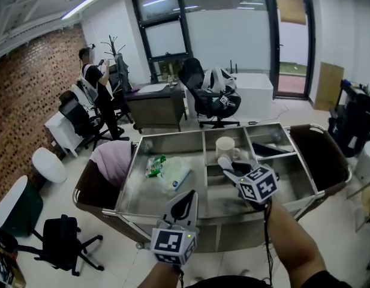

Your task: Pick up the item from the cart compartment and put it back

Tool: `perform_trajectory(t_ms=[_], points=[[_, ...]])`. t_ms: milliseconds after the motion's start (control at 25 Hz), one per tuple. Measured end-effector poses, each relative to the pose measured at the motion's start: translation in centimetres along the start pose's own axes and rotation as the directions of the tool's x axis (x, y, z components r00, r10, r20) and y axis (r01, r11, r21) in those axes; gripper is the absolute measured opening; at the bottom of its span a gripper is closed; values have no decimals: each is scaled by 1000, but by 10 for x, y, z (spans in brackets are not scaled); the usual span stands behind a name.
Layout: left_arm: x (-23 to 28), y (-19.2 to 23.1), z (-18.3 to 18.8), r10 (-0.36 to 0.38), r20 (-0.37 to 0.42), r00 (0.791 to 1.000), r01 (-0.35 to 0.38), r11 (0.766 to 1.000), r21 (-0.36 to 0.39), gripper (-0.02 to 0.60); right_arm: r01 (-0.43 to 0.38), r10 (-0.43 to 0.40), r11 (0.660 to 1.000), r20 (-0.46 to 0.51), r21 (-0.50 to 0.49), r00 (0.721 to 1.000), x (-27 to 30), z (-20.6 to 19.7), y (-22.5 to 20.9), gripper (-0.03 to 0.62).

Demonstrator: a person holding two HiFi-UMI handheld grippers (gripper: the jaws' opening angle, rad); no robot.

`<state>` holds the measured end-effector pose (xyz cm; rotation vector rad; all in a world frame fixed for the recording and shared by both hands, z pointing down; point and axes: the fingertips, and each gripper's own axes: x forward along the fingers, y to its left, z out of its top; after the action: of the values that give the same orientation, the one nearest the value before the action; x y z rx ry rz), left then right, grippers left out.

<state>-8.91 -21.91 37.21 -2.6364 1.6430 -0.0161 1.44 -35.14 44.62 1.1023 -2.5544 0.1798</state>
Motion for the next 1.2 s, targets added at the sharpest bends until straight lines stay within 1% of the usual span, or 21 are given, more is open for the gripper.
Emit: perform_trajectory(t_ms=[80, 240, 560, 640, 720, 760, 800, 840, 1000, 1200], points=[[-1, -1, 1, -3, -7, 1000, 3, 1000, -9, 0, -9, 9, 1000, -11, 4, 1000, 3, -3, 3, 186], [-1, -1, 3, -5, -3, 1000, 5, 1000, -12, 0, -22, 22, 1000, 0, 9, 1000, 4, 0, 7, 187], [-1, -2, 1, -6, -1, 1000, 6, 1000, -15, 0, -16, 16, 1000, 15, 5, 1000, 3, 7, 8, 184], [-1, -2, 0, -2, -6, 1000, 2, 1000, -17, 0, -16, 15, 1000, 21, 14, 1000, 2, 7, 8, 150], [1, -2, 0, -6, -1, 1000, 6, 1000, -18, 0, -14, 13, 1000, 32, 25, 999, 1, 10, 7, 138], [1, -1, 0, -7, 1, 1000, 7, 1000, -18, 0, -10, 9, 1000, 35, 28, 999, 1, 11, 7, 102], [1, -1, 1, -6, 1, 1000, 6, 1000, -19, 0, -7, 5, 999, 38, 33, 999, 0, 12, 6, 80], [0, -1, 1, -4, 1, 1000, 4, 1000, -19, 0, -6, 4, 999, 42, 41, 999, -1, 12, 7, 15], [0, -1, 0, -5, -1, 1000, 5, 1000, -17, 0, -20, 15, 997, 58, 80, 998, -5, 13, 7, 14], [2, 1, -4, -8, -1, 1000, 8, 1000, -20, 0, -19, 14, 996, 61, 81, 998, -5, 13, 7, 14]])
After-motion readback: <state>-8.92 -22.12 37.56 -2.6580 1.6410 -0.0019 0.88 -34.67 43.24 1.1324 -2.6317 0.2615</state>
